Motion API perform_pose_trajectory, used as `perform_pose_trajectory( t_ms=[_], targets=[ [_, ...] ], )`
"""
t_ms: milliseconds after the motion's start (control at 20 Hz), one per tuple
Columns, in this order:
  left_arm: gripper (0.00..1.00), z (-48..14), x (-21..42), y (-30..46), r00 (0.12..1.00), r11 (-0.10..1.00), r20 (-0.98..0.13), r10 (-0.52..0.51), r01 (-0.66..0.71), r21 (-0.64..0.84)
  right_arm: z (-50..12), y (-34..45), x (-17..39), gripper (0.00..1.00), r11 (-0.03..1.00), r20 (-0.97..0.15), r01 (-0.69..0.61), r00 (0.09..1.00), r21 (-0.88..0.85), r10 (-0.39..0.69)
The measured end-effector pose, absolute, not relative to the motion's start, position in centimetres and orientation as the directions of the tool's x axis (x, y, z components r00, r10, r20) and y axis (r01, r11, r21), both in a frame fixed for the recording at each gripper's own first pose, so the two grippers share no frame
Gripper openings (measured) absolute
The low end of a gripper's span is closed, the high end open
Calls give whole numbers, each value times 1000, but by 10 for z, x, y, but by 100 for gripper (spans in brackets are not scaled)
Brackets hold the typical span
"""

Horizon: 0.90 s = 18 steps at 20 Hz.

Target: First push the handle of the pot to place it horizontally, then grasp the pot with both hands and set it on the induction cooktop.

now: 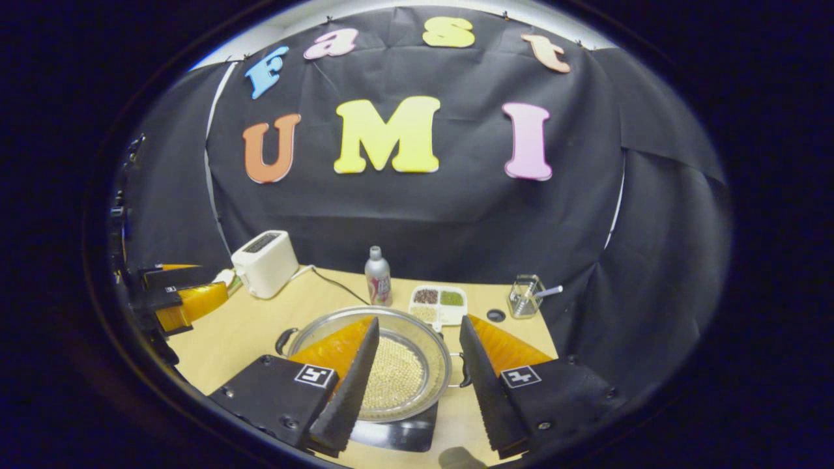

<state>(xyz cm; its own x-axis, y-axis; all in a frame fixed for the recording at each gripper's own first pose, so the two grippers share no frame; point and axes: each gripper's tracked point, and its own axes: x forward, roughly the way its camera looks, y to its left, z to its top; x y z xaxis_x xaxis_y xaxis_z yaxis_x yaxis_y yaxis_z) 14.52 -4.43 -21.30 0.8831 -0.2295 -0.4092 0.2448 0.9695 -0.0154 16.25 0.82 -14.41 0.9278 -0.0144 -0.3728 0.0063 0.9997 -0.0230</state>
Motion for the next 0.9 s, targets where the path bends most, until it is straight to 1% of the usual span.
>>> perform_pose_trajectory(
  t_ms=[50, 100, 200, 300, 450, 650, 700, 900],
  targets=[
    [96, -197, 143, -39, 895, 970, -381, -232, 244, -18, -125, 14, 159, 79, 999, -327, 3, 945, -33, -13],
    [96, -181, 140, -34, 905, 970, -354, -236, 244, -24, -101, 23, 155, 81, 999, -273, -4, 962, -39, -6],
    [96, -146, 134, -22, 929, 971, -286, -236, 237, -31, -61, 35, 146, 81, 998, -174, -9, 985, -64, -3],
    [96, -112, 126, -4, 951, 974, -213, -223, 224, -21, -31, 47, 134, 100, 998, -106, -19, 994, -58, 13],
    [96, -67, 115, 17, 973, 979, -113, -201, 201, -7, 10, 65, 119, 100, 999, -33, -37, 999, -23, 36],
    [96, -28, 91, 47, 986, 987, -35, -160, 159, -36, 46, 81, 95, 100, 998, 36, -66, 997, 16, 65],
    [96, -10, 93, 41, 989, 988, -21, -150, 149, -40, 53, 84, 89, 100, 997, 51, -71, 996, 34, 69],
    [96, 4, 79, 62, 995, 994, -13, -97, 96, -42, 66, 76, 71, 100, 997, 80, -52, 996, 63, 47]
  ],
)
